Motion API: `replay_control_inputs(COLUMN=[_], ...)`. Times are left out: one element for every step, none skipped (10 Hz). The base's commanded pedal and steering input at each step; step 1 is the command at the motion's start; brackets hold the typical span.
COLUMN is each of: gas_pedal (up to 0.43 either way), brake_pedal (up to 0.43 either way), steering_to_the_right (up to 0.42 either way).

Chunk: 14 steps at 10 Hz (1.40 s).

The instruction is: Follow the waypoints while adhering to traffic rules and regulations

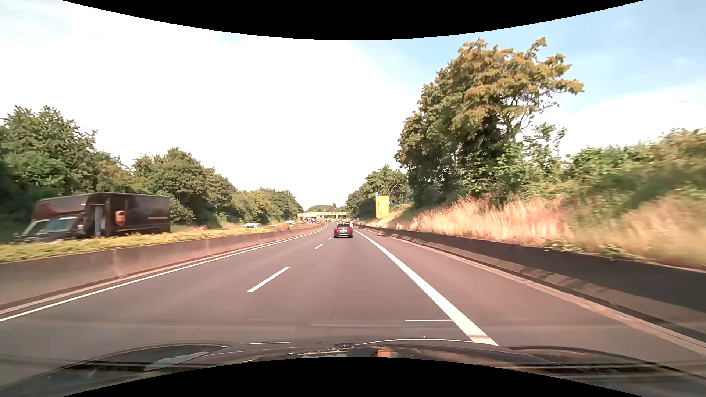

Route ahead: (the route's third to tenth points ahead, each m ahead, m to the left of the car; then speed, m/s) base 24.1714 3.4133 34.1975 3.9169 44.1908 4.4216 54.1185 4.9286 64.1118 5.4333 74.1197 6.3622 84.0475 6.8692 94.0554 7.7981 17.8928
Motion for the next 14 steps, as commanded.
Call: replay_control_inputs(gas_pedal=[0.000,0.000,0.000,0.000,0.000,0.000,0.067,0.280,0.350,0.350,0.358,0.358,0.350,0.350], brake_pedal=[0.000,0.000,0.000,0.000,0.000,0.000,0.000,0.000,0.000,0.000,0.000,0.000,0.000,0.000], steering_to_the_right=[-0.011,-0.011,-0.011,-0.010,-0.010,-0.010,-0.009,-0.009,-0.009,-0.009,-0.009,-0.009,-0.009,-0.009])
